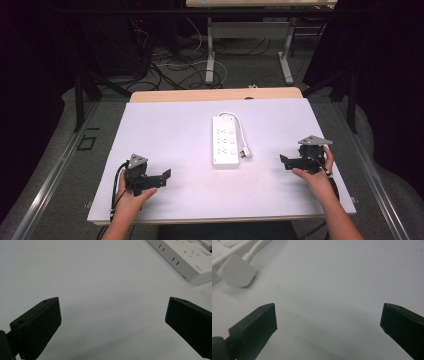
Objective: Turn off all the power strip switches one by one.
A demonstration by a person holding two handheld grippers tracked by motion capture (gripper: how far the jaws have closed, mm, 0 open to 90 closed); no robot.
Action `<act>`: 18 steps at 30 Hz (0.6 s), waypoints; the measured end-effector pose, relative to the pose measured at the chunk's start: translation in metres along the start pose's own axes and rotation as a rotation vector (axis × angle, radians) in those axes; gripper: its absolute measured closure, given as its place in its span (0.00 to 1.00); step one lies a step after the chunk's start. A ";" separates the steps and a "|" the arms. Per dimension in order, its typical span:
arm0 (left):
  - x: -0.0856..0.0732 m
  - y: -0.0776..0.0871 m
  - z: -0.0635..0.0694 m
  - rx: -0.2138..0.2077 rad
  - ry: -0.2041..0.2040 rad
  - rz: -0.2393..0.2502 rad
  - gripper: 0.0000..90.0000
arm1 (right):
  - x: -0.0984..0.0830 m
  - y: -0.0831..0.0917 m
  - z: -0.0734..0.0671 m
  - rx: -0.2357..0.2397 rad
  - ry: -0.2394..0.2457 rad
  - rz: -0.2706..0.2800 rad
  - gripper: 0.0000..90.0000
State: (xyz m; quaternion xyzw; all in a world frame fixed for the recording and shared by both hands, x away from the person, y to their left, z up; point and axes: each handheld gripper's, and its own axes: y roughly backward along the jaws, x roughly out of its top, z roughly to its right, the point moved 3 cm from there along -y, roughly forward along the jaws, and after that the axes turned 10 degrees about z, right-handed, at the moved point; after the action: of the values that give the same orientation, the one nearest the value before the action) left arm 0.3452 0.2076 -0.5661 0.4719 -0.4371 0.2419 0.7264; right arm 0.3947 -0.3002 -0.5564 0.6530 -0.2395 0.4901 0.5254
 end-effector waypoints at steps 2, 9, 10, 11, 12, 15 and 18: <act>0.000 0.000 0.000 0.003 0.008 0.013 0.00 | 0.003 0.004 -0.005 -0.004 -0.004 0.016 0.00; 0.003 0.009 -0.002 0.005 0.025 0.050 0.00 | 0.005 0.018 -0.017 0.006 0.002 0.047 0.06; 0.003 0.009 -0.002 0.005 0.025 0.050 0.00 | 0.005 0.018 -0.017 0.006 0.002 0.047 0.06; 0.003 0.010 -0.001 0.004 0.020 0.053 0.00 | 0.006 0.022 -0.019 0.013 -0.003 0.045 0.08; 0.004 0.012 0.001 0.005 0.016 0.064 0.00 | 0.006 0.024 -0.019 0.014 -0.001 0.044 0.08; 0.004 0.013 0.002 0.009 -0.009 0.069 0.00 | 0.009 0.026 -0.019 0.019 -0.008 0.051 0.11; 0.005 0.015 0.005 0.001 -0.010 0.080 0.00 | 0.015 0.030 -0.020 0.030 0.000 0.061 0.17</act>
State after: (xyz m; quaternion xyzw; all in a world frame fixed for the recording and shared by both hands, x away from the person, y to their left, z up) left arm 0.3340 0.2091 -0.5536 0.4555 -0.4590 0.2687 0.7139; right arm 0.3681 -0.2885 -0.5305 0.6534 -0.2519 0.5093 0.5002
